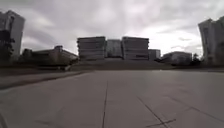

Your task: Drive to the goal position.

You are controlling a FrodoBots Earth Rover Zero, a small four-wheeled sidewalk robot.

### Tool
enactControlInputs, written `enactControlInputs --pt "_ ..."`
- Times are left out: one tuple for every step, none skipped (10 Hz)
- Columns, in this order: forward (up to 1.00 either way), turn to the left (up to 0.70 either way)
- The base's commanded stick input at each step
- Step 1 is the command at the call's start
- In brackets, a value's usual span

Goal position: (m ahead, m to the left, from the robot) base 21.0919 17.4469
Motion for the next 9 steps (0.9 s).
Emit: enactControlInputs --pt "1.0 0.0" --pt "1.0 0.0" --pt "1.0 0.02" --pt "1.0 0.03" --pt "1.0 0.0" --pt "1.0 0.0" --pt "1.0 0.0" --pt "1.0 0.0" --pt "1.0 0.0"
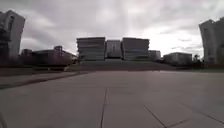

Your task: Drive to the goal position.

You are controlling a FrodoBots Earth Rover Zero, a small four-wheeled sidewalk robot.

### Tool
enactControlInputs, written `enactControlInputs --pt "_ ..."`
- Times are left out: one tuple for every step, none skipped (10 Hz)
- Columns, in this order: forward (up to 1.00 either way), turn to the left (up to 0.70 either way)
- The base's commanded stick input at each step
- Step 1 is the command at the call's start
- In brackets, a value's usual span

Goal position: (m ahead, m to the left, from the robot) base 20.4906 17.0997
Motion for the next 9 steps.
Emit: enactControlInputs --pt "1.0 0.0" --pt "1.0 0.0" --pt "1.0 0.0" --pt "1.0 0.0" --pt "1.0 0.0" --pt "1.0 0.0" --pt "1.0 0.0" --pt "1.0 0.0" --pt "1.0 0.0"
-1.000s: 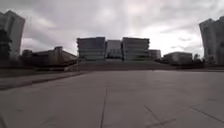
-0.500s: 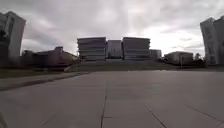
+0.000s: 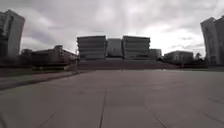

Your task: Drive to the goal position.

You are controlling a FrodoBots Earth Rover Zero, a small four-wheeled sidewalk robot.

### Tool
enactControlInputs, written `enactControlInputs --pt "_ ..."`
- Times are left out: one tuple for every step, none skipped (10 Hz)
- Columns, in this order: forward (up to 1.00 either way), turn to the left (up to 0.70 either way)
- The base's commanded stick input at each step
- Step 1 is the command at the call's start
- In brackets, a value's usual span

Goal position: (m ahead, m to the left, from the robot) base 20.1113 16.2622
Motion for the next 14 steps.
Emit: enactControlInputs --pt "1.0 0.0" --pt "1.0 0.0" --pt "1.0 0.0" --pt "1.0 0.0" --pt "1.0 0.0" --pt "1.0 0.0" --pt "1.0 0.0" --pt "1.0 0.0" --pt "1.0 0.0" --pt "1.0 0.0" --pt "1.0 0.0" --pt "1.0 0.0" --pt "1.0 0.0" --pt "1.0 0.0"
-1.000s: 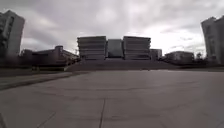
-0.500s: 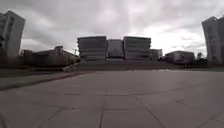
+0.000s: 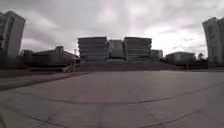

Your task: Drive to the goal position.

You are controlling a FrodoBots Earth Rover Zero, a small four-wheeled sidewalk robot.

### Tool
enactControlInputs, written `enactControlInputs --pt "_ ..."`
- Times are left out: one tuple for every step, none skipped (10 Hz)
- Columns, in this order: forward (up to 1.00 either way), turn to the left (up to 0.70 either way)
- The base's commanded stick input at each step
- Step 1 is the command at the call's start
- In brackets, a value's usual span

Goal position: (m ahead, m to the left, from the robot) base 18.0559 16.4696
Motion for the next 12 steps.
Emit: enactControlInputs --pt "1.0 0.05" --pt "1.0 0.07" --pt "1.0 -0.06" --pt "1.0 -0.28" --pt "1.0 0.01" --pt "1.0 0.03" --pt "1.0 0.01" --pt "1.0 0.0" --pt "1.0 0.0" --pt "1.0 0.0" --pt "1.0 0.0" --pt "1.0 0.0"
